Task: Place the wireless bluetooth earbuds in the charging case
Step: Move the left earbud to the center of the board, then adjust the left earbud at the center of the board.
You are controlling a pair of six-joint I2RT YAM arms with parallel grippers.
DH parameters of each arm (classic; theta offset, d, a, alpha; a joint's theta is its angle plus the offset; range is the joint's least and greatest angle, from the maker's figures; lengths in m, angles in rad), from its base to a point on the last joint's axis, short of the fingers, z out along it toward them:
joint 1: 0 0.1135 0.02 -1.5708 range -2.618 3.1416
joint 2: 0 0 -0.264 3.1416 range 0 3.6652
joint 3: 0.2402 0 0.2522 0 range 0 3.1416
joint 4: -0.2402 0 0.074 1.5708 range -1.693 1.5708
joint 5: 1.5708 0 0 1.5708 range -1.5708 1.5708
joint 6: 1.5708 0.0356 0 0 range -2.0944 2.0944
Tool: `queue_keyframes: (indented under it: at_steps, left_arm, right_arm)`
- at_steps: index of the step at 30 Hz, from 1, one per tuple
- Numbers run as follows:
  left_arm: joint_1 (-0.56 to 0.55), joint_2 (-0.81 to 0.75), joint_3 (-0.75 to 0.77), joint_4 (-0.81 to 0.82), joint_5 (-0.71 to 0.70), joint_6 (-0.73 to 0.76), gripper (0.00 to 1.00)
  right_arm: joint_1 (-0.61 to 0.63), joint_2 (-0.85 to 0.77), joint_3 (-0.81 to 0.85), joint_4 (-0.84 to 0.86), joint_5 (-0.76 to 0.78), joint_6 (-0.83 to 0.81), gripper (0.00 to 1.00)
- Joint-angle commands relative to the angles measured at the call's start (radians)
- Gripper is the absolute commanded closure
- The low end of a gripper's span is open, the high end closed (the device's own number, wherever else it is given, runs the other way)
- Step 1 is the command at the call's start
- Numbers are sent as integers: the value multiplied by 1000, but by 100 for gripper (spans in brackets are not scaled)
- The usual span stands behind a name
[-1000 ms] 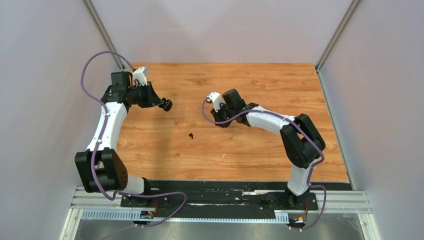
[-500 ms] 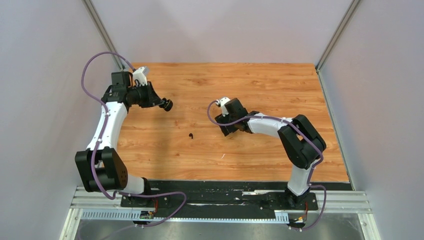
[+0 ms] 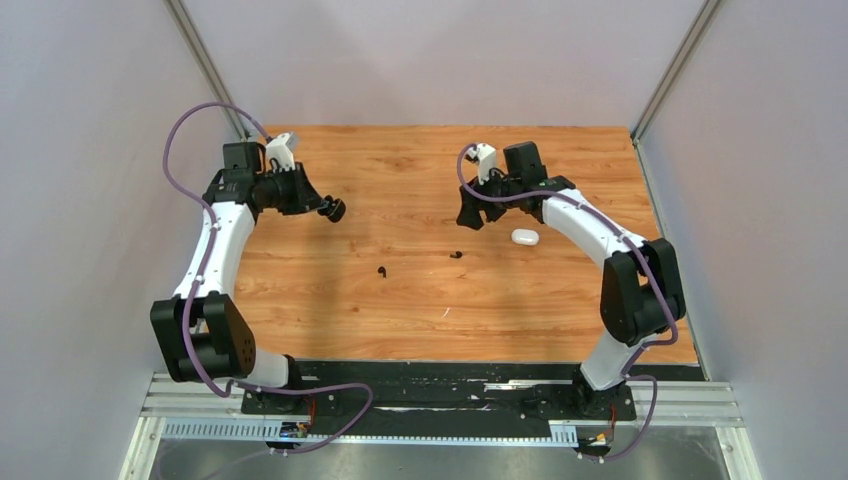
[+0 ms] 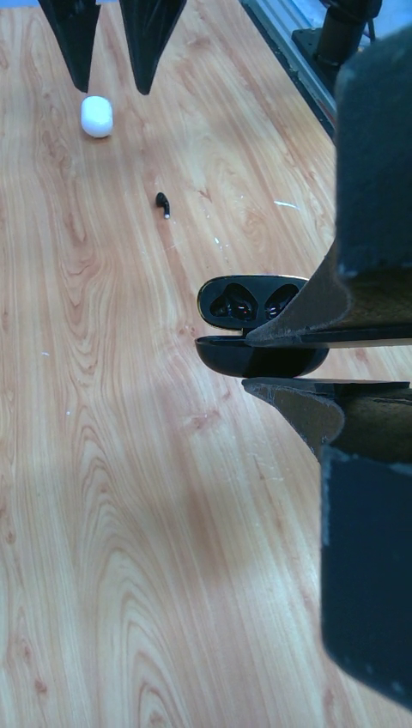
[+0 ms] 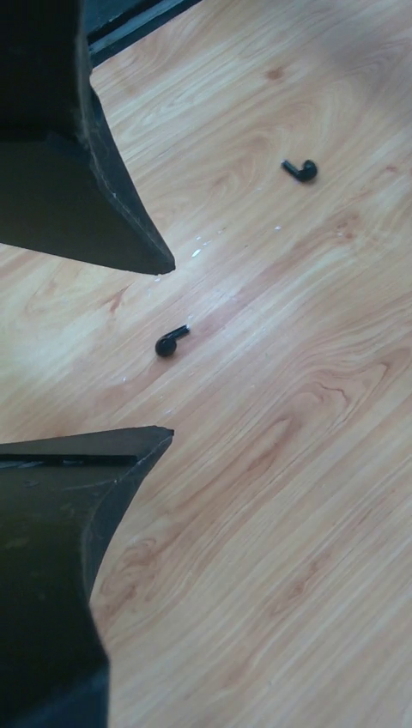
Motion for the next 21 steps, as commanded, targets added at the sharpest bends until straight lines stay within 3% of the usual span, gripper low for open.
queue_keyframes:
  at_steps: [1, 4, 7, 14, 21]
  left_arm:
    - [6, 9, 40, 10, 26, 20, 100]
    - [6, 15, 49, 1, 24, 23, 100]
    - [6, 22, 62, -8, 19, 27, 100]
    - [6, 23, 66, -12, 13, 31, 100]
    - [6, 11, 51, -22, 16, 32, 100]
  right_arm:
    - [-14, 5, 27, -114, -193, -297, 41]
    - [-13, 49, 63, -96, -13, -132, 52]
    - [-13, 48, 50, -61, 111, 87, 49]
    - [-9, 117, -12, -70, 57, 334, 55]
    - [6, 183, -4, -69, 26, 386, 57]
